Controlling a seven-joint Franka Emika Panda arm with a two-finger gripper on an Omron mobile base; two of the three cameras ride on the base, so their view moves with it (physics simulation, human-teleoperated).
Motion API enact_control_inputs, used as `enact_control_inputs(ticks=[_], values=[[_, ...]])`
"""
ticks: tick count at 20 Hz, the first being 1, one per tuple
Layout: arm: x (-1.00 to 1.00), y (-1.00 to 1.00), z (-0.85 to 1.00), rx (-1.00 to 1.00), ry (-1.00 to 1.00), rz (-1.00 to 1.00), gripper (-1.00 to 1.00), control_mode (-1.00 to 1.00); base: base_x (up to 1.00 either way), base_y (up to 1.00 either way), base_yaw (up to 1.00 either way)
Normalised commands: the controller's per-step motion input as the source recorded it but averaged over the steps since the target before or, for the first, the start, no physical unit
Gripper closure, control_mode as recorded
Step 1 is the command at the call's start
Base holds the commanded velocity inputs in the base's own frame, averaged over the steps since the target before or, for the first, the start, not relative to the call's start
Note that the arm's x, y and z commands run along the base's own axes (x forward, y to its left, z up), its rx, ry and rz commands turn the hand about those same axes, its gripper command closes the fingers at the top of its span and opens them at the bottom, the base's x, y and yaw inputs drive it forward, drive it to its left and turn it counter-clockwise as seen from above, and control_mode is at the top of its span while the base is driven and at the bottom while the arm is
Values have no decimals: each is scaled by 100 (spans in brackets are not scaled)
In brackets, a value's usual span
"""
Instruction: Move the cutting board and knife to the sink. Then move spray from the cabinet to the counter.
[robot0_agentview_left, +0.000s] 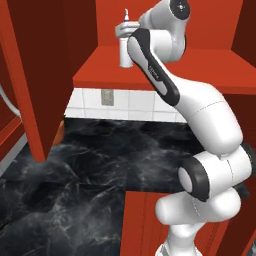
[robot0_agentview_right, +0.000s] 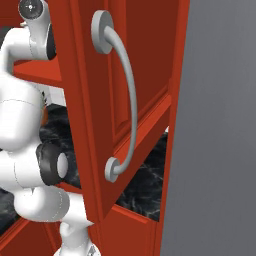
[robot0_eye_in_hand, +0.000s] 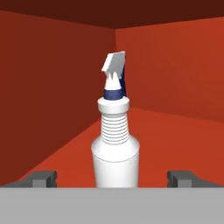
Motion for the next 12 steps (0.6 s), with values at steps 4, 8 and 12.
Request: enact_control_inputs(ticks=[4,8,12], values=[[29,8,0,0,0,0,-100,-100,0,0,0],[27,2,0,0,0,0,-100,-100,0,0,0],[27,1,0,0,0,1,-100,-100,0,0,0]])
